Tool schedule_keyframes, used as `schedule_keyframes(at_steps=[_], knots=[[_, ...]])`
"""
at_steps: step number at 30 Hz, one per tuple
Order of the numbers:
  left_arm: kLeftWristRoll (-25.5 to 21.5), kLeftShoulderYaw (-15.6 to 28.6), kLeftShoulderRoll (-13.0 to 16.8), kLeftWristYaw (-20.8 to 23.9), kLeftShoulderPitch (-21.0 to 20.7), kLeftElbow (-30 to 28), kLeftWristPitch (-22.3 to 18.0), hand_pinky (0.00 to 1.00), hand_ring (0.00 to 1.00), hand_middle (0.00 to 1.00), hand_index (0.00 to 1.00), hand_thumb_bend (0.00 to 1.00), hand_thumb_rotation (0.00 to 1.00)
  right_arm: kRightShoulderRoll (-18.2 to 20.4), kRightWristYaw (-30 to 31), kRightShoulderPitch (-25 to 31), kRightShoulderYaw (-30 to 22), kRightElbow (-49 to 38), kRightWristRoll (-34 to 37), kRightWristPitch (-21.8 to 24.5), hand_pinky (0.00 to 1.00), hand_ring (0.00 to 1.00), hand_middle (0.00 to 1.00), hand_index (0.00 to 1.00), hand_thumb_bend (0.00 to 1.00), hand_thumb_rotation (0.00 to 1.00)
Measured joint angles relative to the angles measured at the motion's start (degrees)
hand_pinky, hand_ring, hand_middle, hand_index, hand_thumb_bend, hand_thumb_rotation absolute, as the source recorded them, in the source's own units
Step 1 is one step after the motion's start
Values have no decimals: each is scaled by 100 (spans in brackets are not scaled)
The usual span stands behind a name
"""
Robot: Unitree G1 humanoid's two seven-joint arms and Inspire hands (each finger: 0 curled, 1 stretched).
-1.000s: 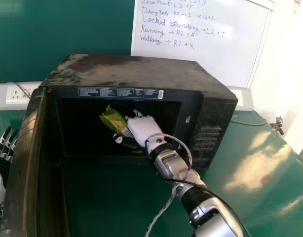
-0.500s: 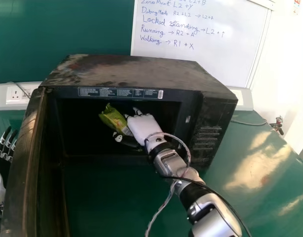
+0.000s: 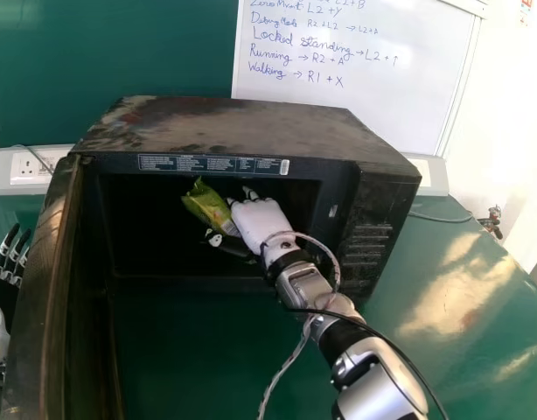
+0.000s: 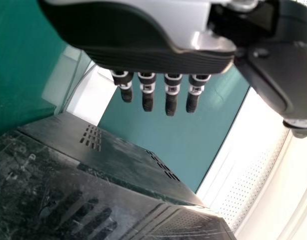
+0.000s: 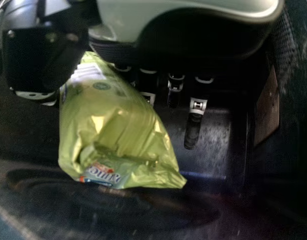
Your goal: Put biscuit inside oven
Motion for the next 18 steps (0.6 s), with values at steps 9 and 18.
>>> schedule_keyframes(at_steps=[9, 18], knots=[[1, 0, -1, 1, -2, 1, 0, 0, 68, 77, 93, 2, 0, 27, -150, -1, 0, 87, 35, 66, 57, 47, 47, 53, 52, 0], [2, 0, -3, 1, 0, -1, 0, 0, 68, 78, 94, 2, 0, 55, -150, -1, 9, 150, 37, 161, 55, 46, 47, 53, 52, 0]])
